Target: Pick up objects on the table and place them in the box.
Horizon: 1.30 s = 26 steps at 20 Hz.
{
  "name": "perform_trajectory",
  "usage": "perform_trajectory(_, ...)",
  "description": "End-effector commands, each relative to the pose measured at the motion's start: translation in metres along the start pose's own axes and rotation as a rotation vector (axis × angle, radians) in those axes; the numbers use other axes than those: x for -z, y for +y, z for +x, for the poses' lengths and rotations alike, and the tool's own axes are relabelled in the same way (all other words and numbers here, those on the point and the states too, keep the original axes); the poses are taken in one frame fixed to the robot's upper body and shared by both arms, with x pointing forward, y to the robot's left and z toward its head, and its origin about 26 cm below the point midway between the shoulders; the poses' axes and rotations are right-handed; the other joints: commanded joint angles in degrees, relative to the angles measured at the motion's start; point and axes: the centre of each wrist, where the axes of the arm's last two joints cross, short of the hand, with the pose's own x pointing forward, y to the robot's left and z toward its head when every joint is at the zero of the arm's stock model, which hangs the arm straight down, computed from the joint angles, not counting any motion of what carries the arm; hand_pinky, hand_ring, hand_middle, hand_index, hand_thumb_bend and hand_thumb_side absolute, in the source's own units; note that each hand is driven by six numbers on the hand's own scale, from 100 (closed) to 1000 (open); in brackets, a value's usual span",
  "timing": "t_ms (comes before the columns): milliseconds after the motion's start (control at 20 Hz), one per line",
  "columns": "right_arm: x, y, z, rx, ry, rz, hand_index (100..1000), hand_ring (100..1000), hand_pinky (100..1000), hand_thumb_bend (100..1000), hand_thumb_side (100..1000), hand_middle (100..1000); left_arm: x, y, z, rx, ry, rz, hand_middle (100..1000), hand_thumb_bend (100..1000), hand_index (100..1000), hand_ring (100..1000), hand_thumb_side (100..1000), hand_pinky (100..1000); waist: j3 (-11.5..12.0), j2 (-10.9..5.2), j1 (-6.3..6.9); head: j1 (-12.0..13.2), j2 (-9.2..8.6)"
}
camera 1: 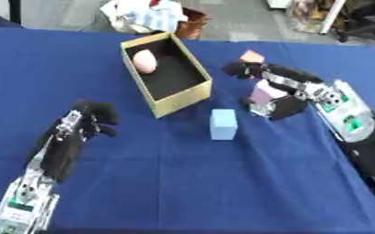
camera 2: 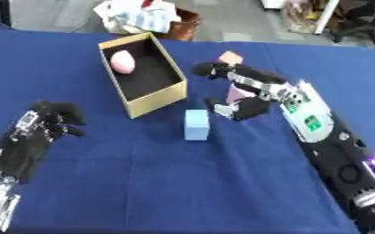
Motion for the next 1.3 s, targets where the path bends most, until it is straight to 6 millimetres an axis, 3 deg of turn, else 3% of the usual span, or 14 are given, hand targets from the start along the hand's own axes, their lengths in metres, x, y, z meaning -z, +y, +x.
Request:
perform_trajectory(50,0.004,-0.008,0.002,-0.267,-0.221,0.355,1000,972,925,100,614,986,0.002,0.001,0.005,0.007,-0.018,-0.011,641,100,754,697,940,637,0.08,-0.98,-0.08,-0.18,0.22)
perform_trajectory(1300,0.007,0.024,-0.011,-0.285,-0.108,0.532,1000,972,929,100,714,982,0.002,0.001,0.005,0.008,-0.018,-0.013,643,100,754,698,943,638,0.18,-0.86,-0.05,-0.22,0.19)
